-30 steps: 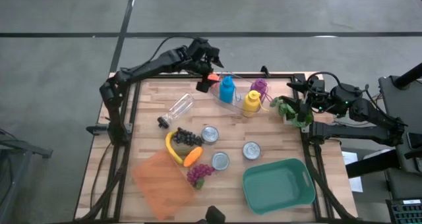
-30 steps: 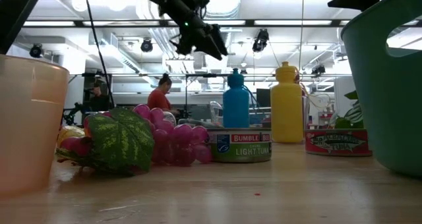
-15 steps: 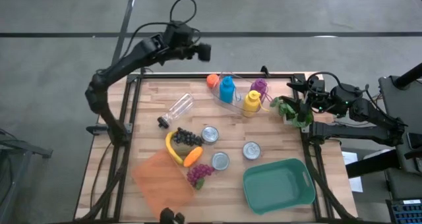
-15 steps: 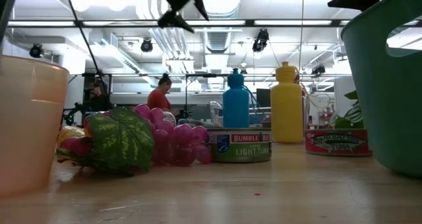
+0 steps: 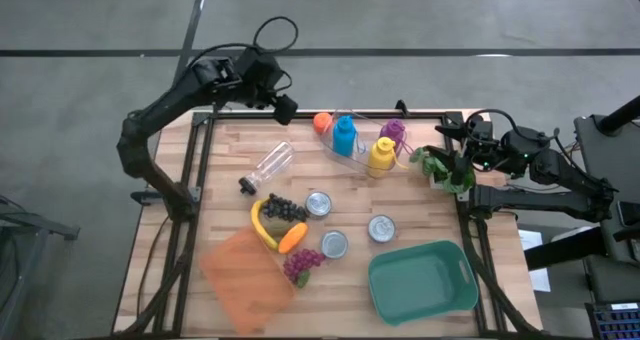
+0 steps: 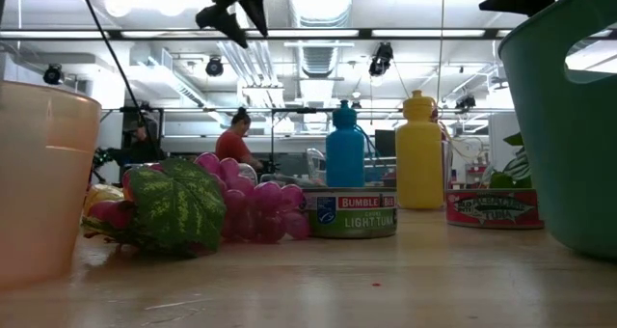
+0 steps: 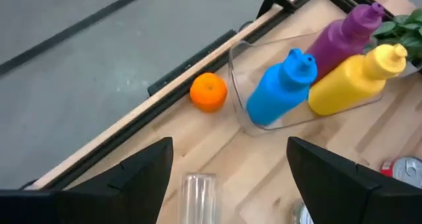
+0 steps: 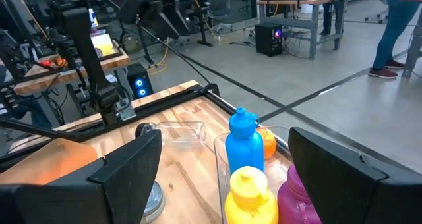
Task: Pick & Place Food Item
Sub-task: Put the transparent water bottle into the transparent bin
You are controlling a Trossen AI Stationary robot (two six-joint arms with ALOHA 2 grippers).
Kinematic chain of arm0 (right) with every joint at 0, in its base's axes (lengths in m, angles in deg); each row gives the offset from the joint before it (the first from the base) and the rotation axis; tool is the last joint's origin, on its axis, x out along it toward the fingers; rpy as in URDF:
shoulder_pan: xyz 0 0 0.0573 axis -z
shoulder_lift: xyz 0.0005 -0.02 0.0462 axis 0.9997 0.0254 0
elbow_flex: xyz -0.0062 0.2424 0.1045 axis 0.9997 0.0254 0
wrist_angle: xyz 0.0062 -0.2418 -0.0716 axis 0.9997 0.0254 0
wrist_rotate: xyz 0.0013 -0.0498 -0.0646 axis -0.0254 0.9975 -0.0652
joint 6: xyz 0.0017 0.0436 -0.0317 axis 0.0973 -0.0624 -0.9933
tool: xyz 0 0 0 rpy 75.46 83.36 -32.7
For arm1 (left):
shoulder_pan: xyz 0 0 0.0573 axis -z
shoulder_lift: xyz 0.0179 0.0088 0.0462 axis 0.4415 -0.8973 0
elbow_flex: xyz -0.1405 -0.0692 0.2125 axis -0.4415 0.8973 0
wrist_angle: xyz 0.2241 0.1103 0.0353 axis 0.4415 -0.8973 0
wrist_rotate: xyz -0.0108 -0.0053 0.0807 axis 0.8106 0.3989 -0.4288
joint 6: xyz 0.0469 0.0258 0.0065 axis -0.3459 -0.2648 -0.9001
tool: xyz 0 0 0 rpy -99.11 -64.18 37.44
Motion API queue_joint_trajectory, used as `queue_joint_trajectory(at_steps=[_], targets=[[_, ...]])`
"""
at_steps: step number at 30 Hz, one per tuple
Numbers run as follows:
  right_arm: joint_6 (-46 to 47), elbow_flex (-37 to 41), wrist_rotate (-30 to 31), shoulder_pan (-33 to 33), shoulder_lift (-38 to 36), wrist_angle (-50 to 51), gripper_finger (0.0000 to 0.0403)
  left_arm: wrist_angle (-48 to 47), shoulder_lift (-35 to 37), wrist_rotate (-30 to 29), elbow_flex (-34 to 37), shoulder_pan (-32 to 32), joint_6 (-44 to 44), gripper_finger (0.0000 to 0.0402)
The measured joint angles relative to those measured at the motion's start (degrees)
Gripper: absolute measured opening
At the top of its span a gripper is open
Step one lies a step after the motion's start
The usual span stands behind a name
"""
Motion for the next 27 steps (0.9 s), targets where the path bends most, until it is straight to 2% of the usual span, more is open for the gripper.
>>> queue_joint_trajectory(at_steps=[4, 9, 13, 16, 19, 23, 27], targets=[[0.0, 0.0, 0.0, 0.0, 0.0, 0.0, 0.0329, 3.3, -0.6, -0.9, 1.2, 0.1, -4.5, 0.0299], [0.0, 0.0, 0.0, 0.0, 0.0, 0.0, 0.0329, 10.7, -0.7, -0.3, 8.4, 1.1, -9.5, 0.0299], [0.0, 0.0, 0.0, 0.0, 0.0, 0.0, 0.0329, 18.8, -0.7, 2.2, 15.7, 2.3, -7.3, 0.0299], [0.0, 0.0, 0.0, 0.0, 0.0, 0.0, 0.0329, 27.2, -0.6, 2.6, 21.8, 3.8, -3.3, 0.0299], [0.0, 0.0, 0.0, 0.0, 0.0, 0.0, 0.0329, 32.6, -0.6, 2.5, 26.0, 5.5, -3.2, 0.0299], [0.0, 0.0, 0.0, 0.0, 0.0, 0.0, 0.0329, 38.5, -0.6, -3.3, 30.8, 8.7, -5.8, 0.0299], [0.0, 0.0, 0.0, 0.0, 0.0, 0.0, 0.0329, 46.1, -0.6, -11.9, 34.7, 11.9, -2.2, 0.0298]])
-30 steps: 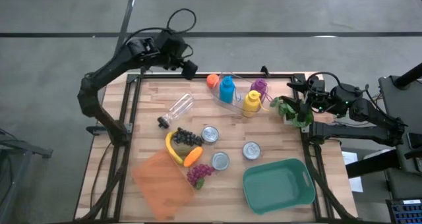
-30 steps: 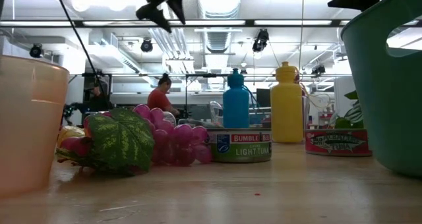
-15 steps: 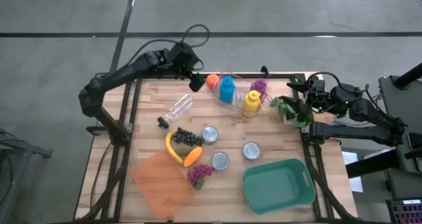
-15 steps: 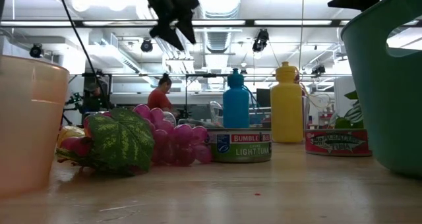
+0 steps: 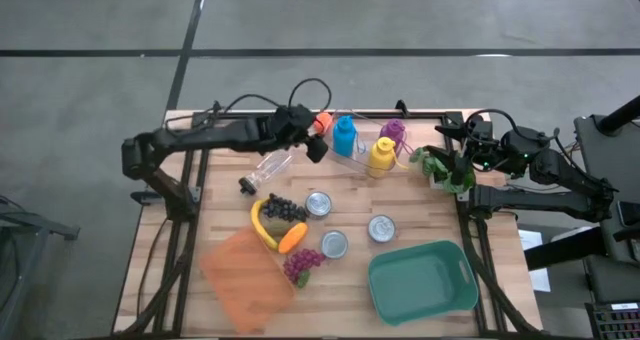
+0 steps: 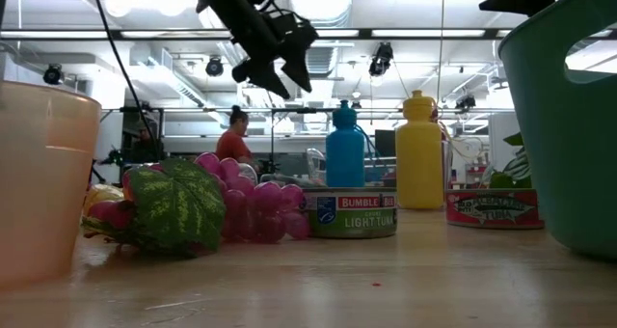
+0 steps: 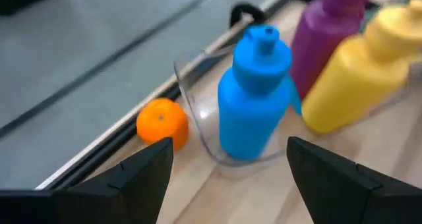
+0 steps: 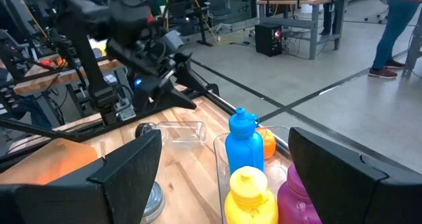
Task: Pick & Place Food Item
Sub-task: Put the transparent water bottle into the transparent bin
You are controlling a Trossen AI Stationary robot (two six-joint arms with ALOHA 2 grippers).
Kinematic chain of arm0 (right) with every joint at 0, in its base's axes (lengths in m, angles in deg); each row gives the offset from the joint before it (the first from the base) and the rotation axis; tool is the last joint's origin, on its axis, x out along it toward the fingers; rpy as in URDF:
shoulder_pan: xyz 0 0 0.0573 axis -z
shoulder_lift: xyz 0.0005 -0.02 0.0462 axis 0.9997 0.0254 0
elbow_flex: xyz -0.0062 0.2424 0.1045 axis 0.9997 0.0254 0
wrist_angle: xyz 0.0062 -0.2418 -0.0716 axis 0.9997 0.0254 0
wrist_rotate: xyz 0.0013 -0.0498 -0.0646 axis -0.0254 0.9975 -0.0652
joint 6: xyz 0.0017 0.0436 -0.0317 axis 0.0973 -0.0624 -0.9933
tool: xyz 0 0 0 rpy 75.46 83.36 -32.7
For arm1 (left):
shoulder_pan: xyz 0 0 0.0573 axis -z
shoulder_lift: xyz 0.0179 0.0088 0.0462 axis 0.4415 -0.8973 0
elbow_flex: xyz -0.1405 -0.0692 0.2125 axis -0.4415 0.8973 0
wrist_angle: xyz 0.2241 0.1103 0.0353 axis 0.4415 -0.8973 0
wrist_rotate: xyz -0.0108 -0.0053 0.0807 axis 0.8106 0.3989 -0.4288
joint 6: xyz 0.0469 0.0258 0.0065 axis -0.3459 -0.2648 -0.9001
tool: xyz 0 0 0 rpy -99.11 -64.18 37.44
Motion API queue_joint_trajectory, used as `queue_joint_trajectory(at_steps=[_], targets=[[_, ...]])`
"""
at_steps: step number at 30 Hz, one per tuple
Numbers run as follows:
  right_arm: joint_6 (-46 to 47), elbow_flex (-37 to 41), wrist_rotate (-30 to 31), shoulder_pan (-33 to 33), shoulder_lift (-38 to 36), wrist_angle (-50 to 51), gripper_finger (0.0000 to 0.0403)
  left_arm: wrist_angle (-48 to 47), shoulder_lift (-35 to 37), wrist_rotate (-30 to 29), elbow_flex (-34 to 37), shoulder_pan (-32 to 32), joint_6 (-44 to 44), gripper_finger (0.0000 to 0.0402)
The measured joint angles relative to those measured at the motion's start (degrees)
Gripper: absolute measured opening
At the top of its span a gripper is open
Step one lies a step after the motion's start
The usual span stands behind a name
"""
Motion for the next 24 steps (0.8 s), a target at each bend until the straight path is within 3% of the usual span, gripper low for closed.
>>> queue_joint_trajectory(at_steps=[4, 7, 14, 19, 24], targets=[[0.0, 0.0, 0.0, 0.0, 0.0, 0.0, 0.0329, 0.1, 0.3, -6.9, 2.6, 2.1, 2.7, 0.0291], [0.0, 0.0, 0.0, 0.0, 0.0, 0.0, 0.0329, -4.4, 2.6, -7.8, 4.8, 3.0, 3.5, 0.0281], [0.0, 0.0, 0.0, 0.0, 0.0, 0.0, 0.0329, -14.2, 16.1, -9.4, 9.7, 3.3, 11.7, 0.0274], [0.0, 0.0, 0.0, 0.0, 0.0, 0.0, 0.0329, -9.3, 21.7, -9.9, 14.2, 3.3, 12.7, 0.0274], [0.0, 0.0, 0.0, 0.0, 0.0, 0.0, 0.0329, -3.1, 20.4, -10.9, 18.0, 3.5, 20.3, 0.0274]])
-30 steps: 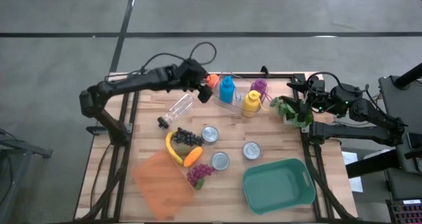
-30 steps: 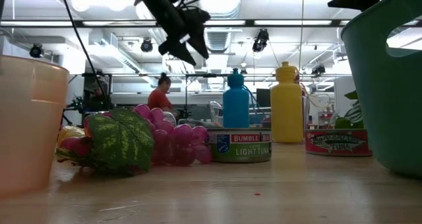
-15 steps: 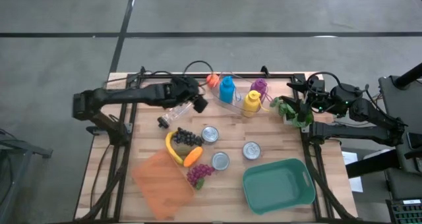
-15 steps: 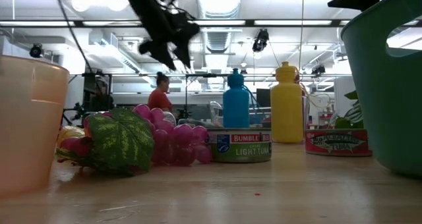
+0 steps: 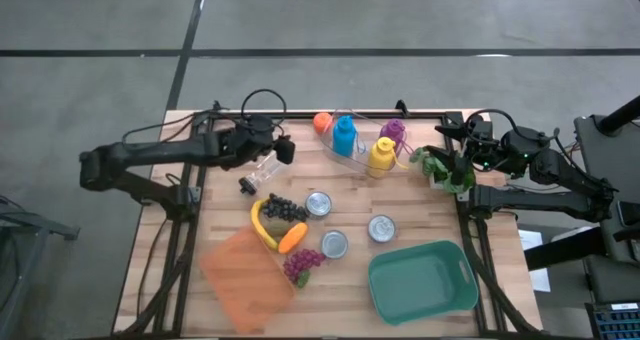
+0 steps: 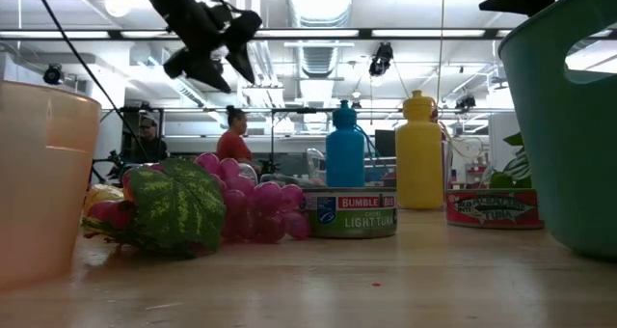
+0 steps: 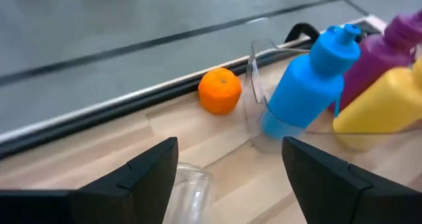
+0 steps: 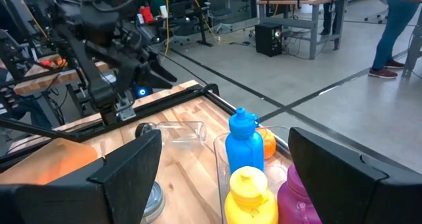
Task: Pick & Place Food Item
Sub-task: Put the transparent water bottle into the transparent bin
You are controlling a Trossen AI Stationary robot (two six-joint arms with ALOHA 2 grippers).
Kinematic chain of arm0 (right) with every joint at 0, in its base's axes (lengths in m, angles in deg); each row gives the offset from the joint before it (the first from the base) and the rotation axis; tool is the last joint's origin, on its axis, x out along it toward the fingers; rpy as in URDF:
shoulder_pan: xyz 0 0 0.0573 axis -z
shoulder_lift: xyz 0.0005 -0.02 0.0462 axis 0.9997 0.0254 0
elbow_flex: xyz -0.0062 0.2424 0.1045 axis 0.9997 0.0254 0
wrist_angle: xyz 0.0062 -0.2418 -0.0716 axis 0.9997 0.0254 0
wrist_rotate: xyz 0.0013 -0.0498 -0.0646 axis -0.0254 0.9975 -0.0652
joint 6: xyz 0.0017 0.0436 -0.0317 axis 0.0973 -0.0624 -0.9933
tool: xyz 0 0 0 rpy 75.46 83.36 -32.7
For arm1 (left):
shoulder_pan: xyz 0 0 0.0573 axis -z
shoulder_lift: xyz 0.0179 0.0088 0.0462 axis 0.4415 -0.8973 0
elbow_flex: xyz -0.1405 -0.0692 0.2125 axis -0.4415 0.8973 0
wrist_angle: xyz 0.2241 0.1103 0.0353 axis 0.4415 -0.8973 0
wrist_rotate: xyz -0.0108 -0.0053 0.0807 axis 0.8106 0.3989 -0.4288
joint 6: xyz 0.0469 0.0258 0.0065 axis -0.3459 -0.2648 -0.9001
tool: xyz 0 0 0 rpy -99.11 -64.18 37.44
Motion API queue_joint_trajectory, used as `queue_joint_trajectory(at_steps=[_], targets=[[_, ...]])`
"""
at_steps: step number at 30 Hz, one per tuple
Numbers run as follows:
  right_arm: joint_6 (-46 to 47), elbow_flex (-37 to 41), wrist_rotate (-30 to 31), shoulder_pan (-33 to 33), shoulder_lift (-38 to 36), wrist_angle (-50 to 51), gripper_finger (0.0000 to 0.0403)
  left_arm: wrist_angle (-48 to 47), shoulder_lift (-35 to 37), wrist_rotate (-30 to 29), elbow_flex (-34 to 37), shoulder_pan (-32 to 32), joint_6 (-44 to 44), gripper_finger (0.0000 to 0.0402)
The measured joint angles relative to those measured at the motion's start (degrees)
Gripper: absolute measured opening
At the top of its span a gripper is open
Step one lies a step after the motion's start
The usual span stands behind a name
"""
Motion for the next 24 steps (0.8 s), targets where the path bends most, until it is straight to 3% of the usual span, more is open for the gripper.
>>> queue_joint_trajectory(at_steps=[8, 11, 20, 24], targets=[[0.0, 0.0, 0.0, 0.0, 0.0, 0.0, 0.0329, 13.4, -5.5, 0.8, 1.9, 3.7, -4.6, 0.0274], [0.0, 0.0, 0.0, 0.0, 0.0, 0.0, 0.0329, 13.3, -6.6, -0.2, 2.0, 6.1, -2.0, 0.0274], [0.0, 0.0, 0.0, 0.0, 0.0, 0.0, 0.0329, -12.1, 2.0, -0.9, 1.7, 19.2, 7.4, 0.0274], [0.0, 0.0, 0.0, 0.0, 0.0, 0.0, 0.0329, -27.3, 7.9, 0.5, 0.3, 24.1, 19.5, 0.0274]])
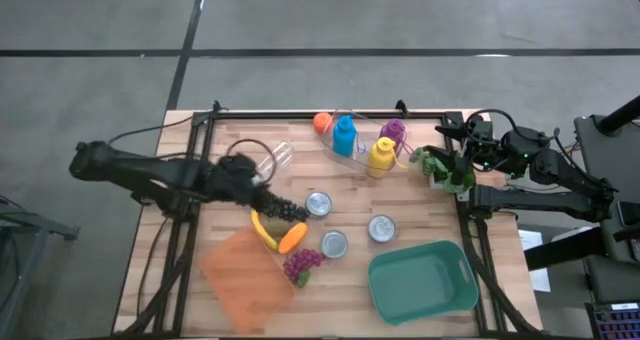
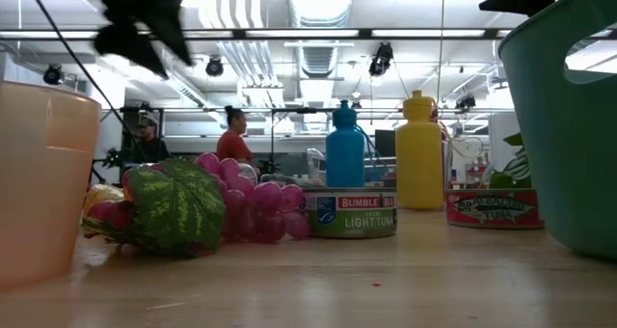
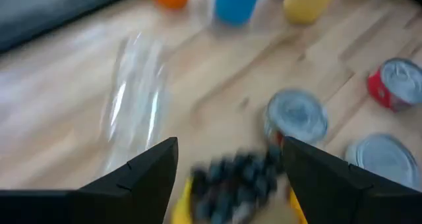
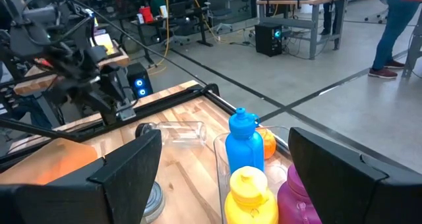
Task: Pick & Place Food Item
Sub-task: Put the transparent water bottle into the transparent bin
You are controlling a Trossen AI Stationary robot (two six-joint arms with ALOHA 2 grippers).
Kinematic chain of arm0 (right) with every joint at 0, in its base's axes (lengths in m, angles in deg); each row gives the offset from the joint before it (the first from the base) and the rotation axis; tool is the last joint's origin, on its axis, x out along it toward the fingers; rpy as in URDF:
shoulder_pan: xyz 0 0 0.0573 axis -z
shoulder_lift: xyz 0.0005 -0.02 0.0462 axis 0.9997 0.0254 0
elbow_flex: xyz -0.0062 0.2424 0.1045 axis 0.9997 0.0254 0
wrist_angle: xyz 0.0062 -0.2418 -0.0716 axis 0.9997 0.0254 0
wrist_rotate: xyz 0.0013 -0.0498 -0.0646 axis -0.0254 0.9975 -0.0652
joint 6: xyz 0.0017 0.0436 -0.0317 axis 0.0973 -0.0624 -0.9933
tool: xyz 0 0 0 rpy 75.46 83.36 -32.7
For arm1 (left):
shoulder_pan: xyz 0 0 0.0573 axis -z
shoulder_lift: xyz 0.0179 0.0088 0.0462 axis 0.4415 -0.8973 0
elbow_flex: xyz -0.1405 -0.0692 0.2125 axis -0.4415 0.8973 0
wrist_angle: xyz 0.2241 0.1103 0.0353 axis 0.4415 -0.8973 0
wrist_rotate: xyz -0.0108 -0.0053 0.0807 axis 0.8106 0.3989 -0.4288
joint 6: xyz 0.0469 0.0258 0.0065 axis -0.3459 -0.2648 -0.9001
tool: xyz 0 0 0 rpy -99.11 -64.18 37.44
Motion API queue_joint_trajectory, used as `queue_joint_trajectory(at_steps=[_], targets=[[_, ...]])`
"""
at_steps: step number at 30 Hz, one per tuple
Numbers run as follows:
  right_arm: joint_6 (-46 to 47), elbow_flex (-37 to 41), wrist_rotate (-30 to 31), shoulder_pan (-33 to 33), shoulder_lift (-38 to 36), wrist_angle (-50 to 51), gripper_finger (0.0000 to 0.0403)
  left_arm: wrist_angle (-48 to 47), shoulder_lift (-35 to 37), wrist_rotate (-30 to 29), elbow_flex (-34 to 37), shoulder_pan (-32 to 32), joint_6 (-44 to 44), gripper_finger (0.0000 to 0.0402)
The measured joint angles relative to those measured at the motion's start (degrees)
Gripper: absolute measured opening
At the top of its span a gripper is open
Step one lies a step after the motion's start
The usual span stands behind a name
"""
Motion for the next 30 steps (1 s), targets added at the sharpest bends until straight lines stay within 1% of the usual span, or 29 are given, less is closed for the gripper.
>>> queue_joint_trajectory(at_steps=[3, 5, 6, 8, 11, 13, 15, 17, 20, 25, 26, 28, 30], targets=[[0.0, 0.0, 0.0, 0.0, 0.0, 0.0, 0.0329, -10.3, 2.3, 2.8, -0.3, 2.4, 9.4, 0.0274], [0.0, 0.0, 0.0, 0.0, 0.0, 0.0, 0.0329, -14.7, 2.7, 3.5, 0.5, 4.7, 14.6, 0.0274], [0.0, 0.0, 0.0, 0.0, 0.0, 0.0, 0.0329, -15.4, 2.8, 3.2, 1.1, 6.0, 17.1, 0.0274], [0.0, 0.0, 0.0, 0.0, 0.0, 0.0, 0.0329, -15.2, 2.8, 0.3, 2.6, 8.8, 22.1, 0.0274], [0.0, 0.0, 0.0, 0.0, 0.0, 0.0, 0.0329, -15.1, 2.7, -6.3, 5.5, 13.6, 31.2, 0.0274], [0.0, 0.0, 0.0, 0.0, 0.0, 0.0, 0.0329, -15.1, 2.7, -9.6, 7.7, 16.4, 37.0, 0.0274], [0.0, 0.0, 0.0, 0.0, 0.0, 0.0, 0.0329, -14.9, 2.7, -11.5, 9.6, 18.7, 42.1, 0.0274], [0.0, 0.0, 0.0, 0.0, 0.0, 0.0, 0.0329, -13.4, 2.5, -11.9, 11.4, 20.1, 45.6, 0.0274], [0.0, 0.0, 0.0, 0.0, 0.0, 0.0, 0.0329, -10.7, 2.1, -12.6, 13.9, 20.9, 47.4, 0.0274], [0.0, 0.0, 0.0, 0.0, 0.0, 0.0, 0.0329, -7.4, 1.6, -20.5, 16.9, 20.9, 45.7, 0.0274], [0.0, 0.0, 0.0, 0.0, 0.0, 0.0, 0.0329, -6.7, 1.5, -21.3, 17.5, 21.0, 45.1, 0.0274], [0.0, 0.0, 0.0, 0.0, 0.0, 0.0, 0.0329, -5.6, 1.6, -21.2, 18.7, 21.0, 44.8, 0.0274], [0.0, 0.0, 0.0, 0.0, 0.0, 0.0, 0.0329, -4.9, 1.6, -19.9, 19.3, 21.4, 44.7, 0.0274]])
